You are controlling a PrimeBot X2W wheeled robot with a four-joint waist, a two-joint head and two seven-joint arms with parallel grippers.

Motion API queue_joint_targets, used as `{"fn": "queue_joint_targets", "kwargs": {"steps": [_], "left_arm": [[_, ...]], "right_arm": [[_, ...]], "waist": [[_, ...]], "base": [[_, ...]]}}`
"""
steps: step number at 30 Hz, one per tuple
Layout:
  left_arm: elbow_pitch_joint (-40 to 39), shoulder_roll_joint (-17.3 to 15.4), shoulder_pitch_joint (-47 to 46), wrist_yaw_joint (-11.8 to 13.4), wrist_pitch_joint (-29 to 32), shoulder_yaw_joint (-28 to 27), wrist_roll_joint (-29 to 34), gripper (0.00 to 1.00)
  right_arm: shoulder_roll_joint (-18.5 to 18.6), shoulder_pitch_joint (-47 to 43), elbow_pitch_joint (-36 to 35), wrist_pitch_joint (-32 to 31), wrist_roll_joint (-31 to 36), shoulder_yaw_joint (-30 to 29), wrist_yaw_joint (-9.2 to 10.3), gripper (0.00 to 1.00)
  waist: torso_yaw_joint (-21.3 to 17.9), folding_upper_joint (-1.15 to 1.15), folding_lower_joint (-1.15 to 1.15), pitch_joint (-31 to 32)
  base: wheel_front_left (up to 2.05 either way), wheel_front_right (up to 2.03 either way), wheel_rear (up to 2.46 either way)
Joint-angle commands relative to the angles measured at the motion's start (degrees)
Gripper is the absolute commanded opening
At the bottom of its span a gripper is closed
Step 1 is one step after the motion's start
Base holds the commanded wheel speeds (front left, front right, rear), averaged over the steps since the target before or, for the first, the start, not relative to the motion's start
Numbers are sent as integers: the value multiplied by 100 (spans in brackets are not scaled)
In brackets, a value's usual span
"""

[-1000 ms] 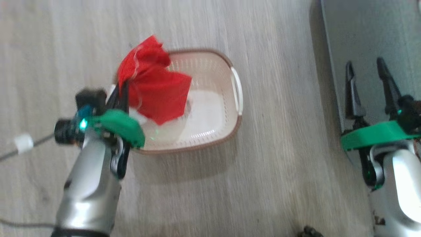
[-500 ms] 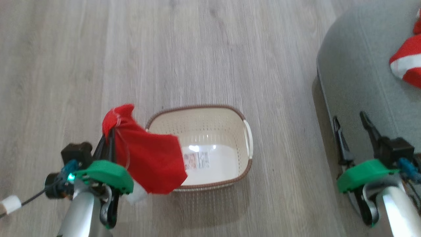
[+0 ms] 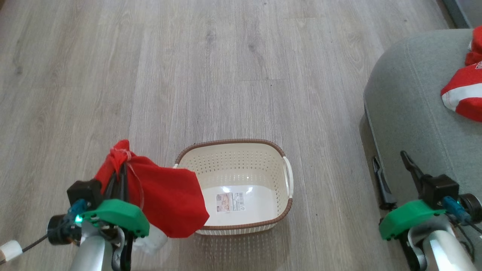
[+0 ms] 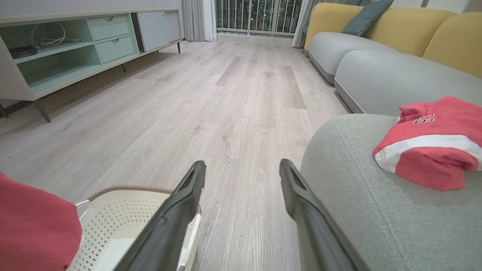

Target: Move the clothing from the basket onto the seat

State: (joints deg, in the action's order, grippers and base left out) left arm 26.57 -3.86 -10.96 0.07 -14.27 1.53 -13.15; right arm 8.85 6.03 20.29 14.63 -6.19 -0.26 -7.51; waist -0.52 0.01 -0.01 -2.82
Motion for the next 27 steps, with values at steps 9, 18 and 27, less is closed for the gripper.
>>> {"fn": "queue_joint_targets", "kwargs": {"steps": [9, 18, 27], "left_arm": [[-247, -157, -111, 31, -70, -154, -90, 0], [-353, -156, -79, -50, -58, -11, -111, 0], [-1066, -94, -307, -503, 356, 853, 59, 0]], "right_arm": [[19, -14, -127, 37, -36, 123, 2, 100], [-20, 9, -186, 37, -4, 359, 2, 100], [372, 758, -257, 37, -488, 2662, 2, 100]], "waist": [[7, -1, 1, 72], [7, -1, 1, 145], [100, -1, 1, 196]], "base": [[0, 0, 0], [0, 0, 0], [0, 0, 0]]}}
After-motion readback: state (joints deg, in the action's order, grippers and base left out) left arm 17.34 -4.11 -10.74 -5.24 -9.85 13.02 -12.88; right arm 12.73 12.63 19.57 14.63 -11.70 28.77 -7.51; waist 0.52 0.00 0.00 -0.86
